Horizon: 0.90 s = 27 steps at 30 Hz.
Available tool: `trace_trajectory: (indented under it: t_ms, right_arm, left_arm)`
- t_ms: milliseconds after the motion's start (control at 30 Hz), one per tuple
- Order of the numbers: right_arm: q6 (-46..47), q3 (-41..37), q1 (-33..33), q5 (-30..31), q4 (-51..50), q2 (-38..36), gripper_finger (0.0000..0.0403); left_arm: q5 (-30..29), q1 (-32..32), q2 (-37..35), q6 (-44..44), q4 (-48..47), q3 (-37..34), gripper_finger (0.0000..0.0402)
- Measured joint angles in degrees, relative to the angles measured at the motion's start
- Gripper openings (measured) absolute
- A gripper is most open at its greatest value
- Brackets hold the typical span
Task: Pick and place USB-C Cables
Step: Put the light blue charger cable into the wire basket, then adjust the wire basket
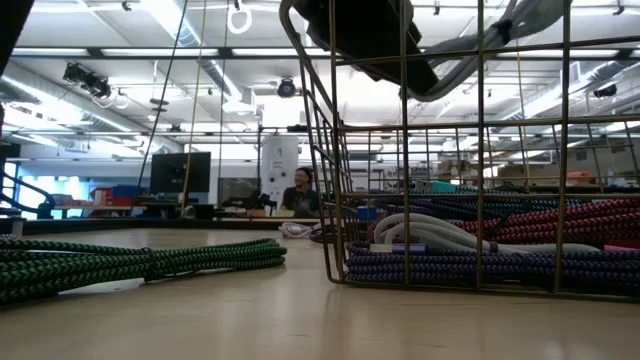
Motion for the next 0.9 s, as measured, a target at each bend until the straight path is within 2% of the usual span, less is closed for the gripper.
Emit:
trace_trajectory:
  t_ms: [233,467,700,900]
  right_arm:
    - [0.02,0.0,0.0,0.0,0.01,0.0,0.0039]
    - [0.04,0.02,0.0,0.0,0.01,0.0,0.0039]
    - [0.04,0.0,0.0,0.0,0.01,0.0,0.0039]
    - [0.04,0.0,0.0,-0.01,-0.01,0.0,0.0039]
  left_arm:
    - [0.04,0.52,-0.02,-1.39,-0.48,0.0,0.0034]
    - [0.07,0.49,-0.02,-1.35,-0.67,0.0,0.0029]
    - [0.07,0.64,-0.02,-1.26,-0.54,0.0,0.0076]
    - [0.0,1.14,-0.02,0.27,-0.71,0.0,0.0086]
